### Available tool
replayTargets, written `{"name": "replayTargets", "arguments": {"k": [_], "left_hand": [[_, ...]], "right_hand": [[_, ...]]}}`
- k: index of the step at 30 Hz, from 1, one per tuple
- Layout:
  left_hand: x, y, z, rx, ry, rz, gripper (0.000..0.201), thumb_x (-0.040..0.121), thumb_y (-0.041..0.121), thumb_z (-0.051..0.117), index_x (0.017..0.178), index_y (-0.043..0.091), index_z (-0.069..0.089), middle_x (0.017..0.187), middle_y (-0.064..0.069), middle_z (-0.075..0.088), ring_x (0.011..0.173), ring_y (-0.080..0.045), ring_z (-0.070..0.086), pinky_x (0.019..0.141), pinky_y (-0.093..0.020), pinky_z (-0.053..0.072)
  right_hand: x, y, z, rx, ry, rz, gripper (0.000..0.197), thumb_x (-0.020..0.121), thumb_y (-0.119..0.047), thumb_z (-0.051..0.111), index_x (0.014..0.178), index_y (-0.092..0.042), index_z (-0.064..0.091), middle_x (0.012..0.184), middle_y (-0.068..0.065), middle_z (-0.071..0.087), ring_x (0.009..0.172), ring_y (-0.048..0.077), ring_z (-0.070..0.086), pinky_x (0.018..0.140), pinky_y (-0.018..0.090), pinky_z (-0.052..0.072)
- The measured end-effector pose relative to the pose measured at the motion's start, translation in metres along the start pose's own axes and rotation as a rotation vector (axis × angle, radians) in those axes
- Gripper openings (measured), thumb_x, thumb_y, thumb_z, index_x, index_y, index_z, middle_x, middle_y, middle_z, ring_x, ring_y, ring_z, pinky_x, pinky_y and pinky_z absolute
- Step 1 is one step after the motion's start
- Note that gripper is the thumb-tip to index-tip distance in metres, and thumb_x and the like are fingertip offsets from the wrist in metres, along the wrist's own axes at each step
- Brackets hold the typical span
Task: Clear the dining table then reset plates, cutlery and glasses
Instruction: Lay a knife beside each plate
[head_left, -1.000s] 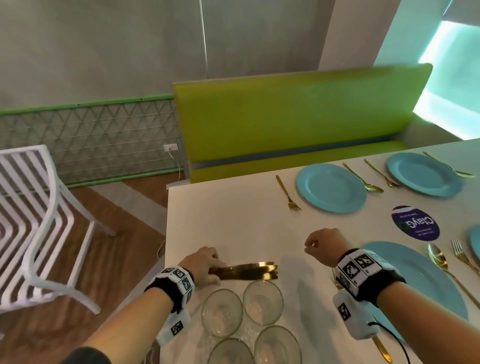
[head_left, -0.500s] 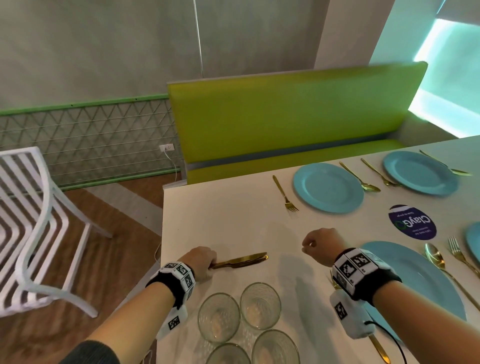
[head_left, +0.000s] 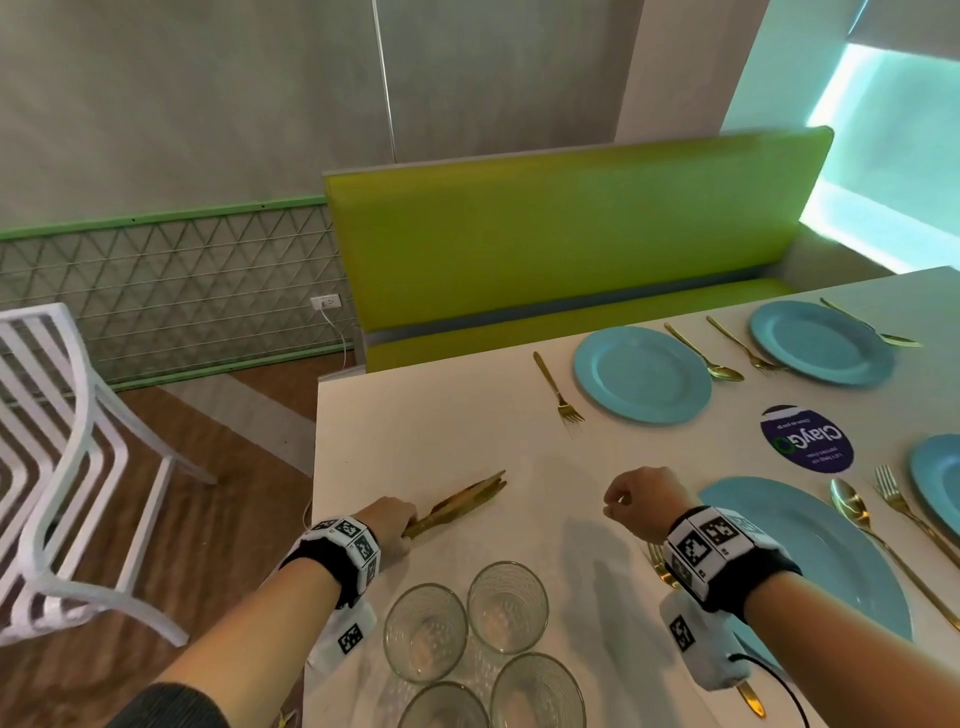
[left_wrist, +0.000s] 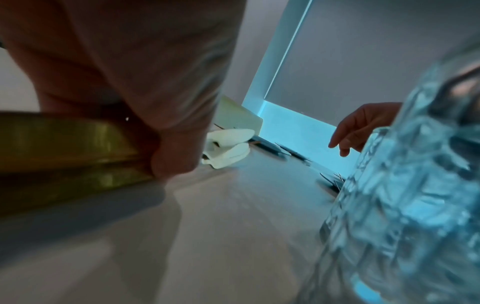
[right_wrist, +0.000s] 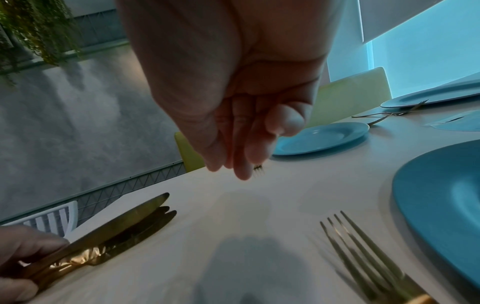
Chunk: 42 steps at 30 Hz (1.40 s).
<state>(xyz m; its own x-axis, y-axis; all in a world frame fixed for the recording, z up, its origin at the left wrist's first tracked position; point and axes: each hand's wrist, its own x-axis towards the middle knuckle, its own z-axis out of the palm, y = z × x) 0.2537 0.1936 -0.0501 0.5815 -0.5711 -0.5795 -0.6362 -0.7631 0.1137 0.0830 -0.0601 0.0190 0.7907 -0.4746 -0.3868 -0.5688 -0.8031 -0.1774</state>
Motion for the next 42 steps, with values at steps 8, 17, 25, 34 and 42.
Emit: {"name": "replayTargets", "arguments": {"k": [8, 17, 25, 34, 42], "left_hand": [[-0.010, -0.008, -0.017, 0.001, -0.012, -0.085, 0.031, 0.094, 0.017, 0.046, 0.121, 0.005, 0.055, 0.125, -0.016, 0.059, 0.117, -0.029, 0.054, 0.094, -0.030, 0.042], [-0.053, 0.030, -0.108, -0.379, 0.252, 0.002, 0.015, 0.090, 0.025, 0.057, 0.093, 0.012, 0.064, 0.094, -0.006, 0.066, 0.087, -0.022, 0.059, 0.077, -0.026, 0.042], [-0.086, 0.143, -0.129, -0.977, 0.171, 0.262, 0.012, 0.090, 0.007, 0.057, 0.082, 0.012, 0.064, 0.080, -0.007, 0.066, 0.080, -0.020, 0.064, 0.087, -0.036, 0.053], [-0.092, 0.240, -0.082, -1.127, 0.104, 0.288, 0.017, 0.093, 0.010, 0.053, 0.102, 0.006, 0.066, 0.081, -0.001, 0.065, 0.088, -0.019, 0.063, 0.087, -0.033, 0.050], [-0.078, 0.269, -0.046, -1.274, 0.145, 0.050, 0.010, 0.089, 0.005, 0.055, 0.086, 0.012, 0.061, 0.077, -0.005, 0.063, 0.073, -0.017, 0.062, 0.078, -0.031, 0.056]], "right_hand": [[-0.011, 0.005, -0.009, 0.014, 0.001, 0.002, 0.028, 0.091, -0.033, 0.053, 0.112, -0.022, 0.066, 0.118, -0.001, 0.066, 0.112, 0.016, 0.057, 0.096, 0.027, 0.047], [-0.034, 0.006, -0.044, 0.215, 0.122, -0.026, 0.025, 0.088, -0.029, 0.058, 0.107, -0.017, 0.069, 0.106, 0.001, 0.069, 0.083, 0.013, 0.058, 0.079, 0.022, 0.048], [-0.067, -0.004, -0.071, 0.739, 0.097, -0.114, 0.020, 0.091, -0.037, 0.054, 0.092, -0.020, 0.064, 0.081, -0.006, 0.066, 0.054, 0.009, 0.054, 0.046, 0.019, 0.042], [-0.093, 0.041, -0.067, 0.941, 0.176, -0.023, 0.011, 0.088, -0.016, 0.060, 0.081, -0.013, 0.068, 0.071, 0.002, 0.061, 0.050, 0.011, 0.047, 0.043, 0.019, 0.035], [-0.086, 0.090, -0.035, 0.962, 0.040, 0.110, 0.022, 0.089, -0.024, 0.061, 0.069, -0.014, 0.064, 0.080, 0.010, 0.071, 0.049, 0.012, 0.048, 0.044, 0.019, 0.039]]}}
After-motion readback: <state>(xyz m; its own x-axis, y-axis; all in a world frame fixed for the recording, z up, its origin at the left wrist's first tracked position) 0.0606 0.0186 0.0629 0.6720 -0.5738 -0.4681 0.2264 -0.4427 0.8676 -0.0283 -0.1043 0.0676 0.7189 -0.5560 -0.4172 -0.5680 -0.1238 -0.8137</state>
